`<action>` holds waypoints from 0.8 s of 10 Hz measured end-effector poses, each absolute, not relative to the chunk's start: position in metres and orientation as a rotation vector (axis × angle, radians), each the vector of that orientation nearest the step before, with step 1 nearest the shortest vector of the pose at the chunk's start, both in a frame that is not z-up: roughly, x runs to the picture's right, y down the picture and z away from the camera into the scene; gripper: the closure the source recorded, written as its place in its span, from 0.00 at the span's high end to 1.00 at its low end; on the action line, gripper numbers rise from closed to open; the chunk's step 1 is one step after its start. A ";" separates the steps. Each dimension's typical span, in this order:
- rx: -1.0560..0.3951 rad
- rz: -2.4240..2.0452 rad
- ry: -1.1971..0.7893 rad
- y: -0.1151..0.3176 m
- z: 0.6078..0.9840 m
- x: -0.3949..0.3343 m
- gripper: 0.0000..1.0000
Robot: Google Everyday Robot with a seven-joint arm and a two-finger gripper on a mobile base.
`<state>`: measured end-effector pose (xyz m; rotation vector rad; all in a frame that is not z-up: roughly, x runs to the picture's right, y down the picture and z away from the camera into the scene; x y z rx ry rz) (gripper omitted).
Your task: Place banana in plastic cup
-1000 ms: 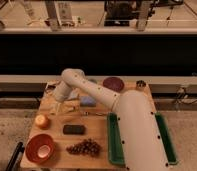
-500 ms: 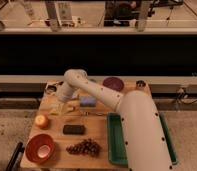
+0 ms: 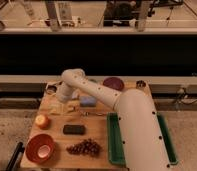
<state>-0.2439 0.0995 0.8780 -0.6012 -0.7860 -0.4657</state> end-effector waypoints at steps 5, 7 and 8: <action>-0.582 -0.430 -0.764 0.099 0.898 -0.222 0.80; -0.582 -0.418 -0.761 0.102 0.905 -0.219 0.80; -0.582 -0.414 -0.761 0.103 0.907 -0.218 0.80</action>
